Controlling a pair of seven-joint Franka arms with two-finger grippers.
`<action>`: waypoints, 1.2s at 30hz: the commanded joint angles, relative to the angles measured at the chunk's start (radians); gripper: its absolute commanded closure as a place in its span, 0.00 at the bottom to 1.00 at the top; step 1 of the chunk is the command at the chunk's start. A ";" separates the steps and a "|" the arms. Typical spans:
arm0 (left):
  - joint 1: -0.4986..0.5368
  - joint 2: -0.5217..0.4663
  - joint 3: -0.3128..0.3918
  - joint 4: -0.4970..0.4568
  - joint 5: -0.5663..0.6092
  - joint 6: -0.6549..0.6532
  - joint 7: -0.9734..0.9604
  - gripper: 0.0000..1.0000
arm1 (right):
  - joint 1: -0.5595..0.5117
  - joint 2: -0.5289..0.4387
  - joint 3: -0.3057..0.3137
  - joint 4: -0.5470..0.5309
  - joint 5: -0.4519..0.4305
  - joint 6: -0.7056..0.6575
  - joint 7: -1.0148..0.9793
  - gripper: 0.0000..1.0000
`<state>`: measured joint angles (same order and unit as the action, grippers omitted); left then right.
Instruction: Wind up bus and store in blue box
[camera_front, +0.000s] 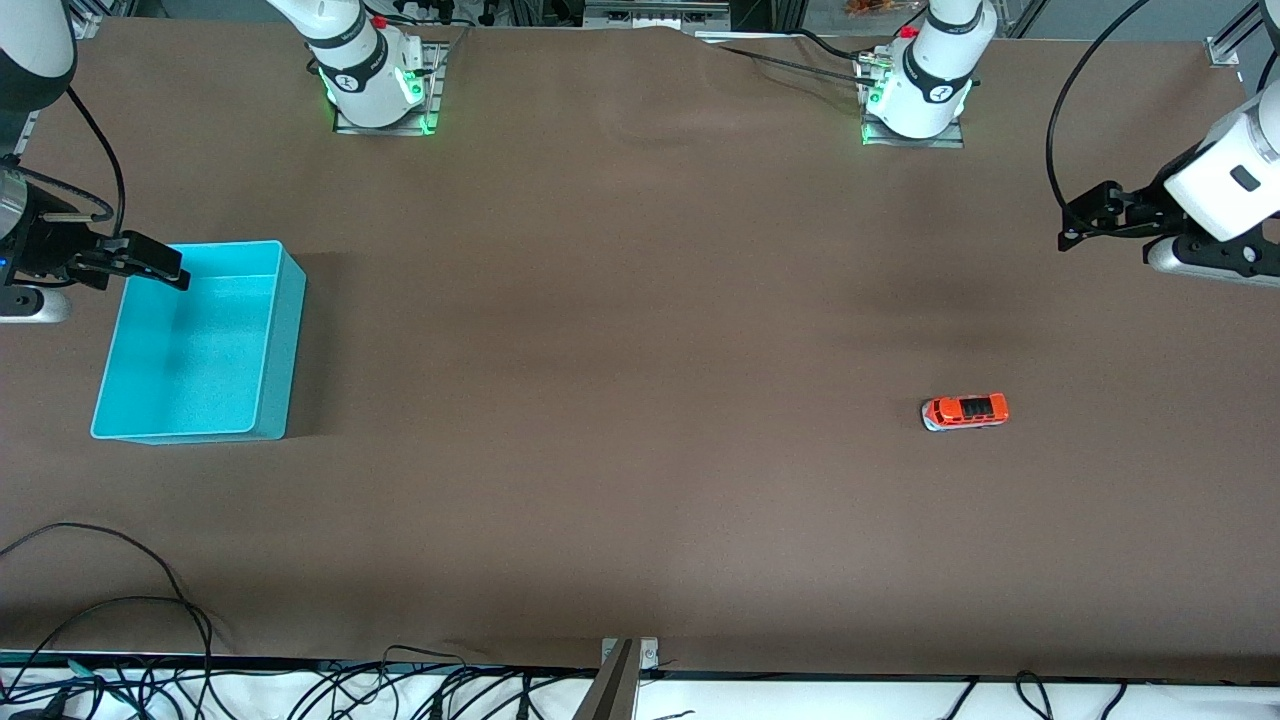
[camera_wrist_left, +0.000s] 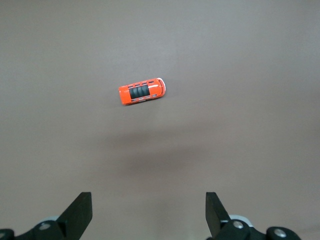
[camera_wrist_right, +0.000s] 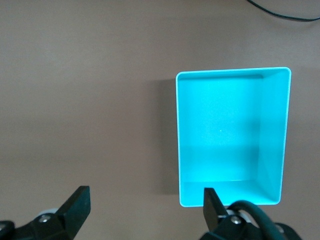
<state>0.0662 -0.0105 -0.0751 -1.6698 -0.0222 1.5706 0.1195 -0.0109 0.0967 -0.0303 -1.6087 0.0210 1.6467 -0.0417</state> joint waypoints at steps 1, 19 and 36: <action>0.004 0.050 -0.003 0.039 0.016 -0.011 0.130 0.00 | 0.002 0.012 -0.002 0.026 -0.013 -0.008 0.011 0.00; -0.031 0.248 -0.012 0.068 0.087 0.094 0.515 0.00 | 0.002 0.012 -0.002 0.026 -0.015 -0.008 0.011 0.00; -0.023 0.326 -0.012 -0.143 0.090 0.449 0.873 0.00 | 0.002 0.018 -0.002 0.026 -0.015 -0.008 0.011 0.00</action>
<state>0.0362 0.3158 -0.0859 -1.7305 0.0437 1.9027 0.8776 -0.0109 0.1043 -0.0306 -1.6086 0.0209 1.6467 -0.0416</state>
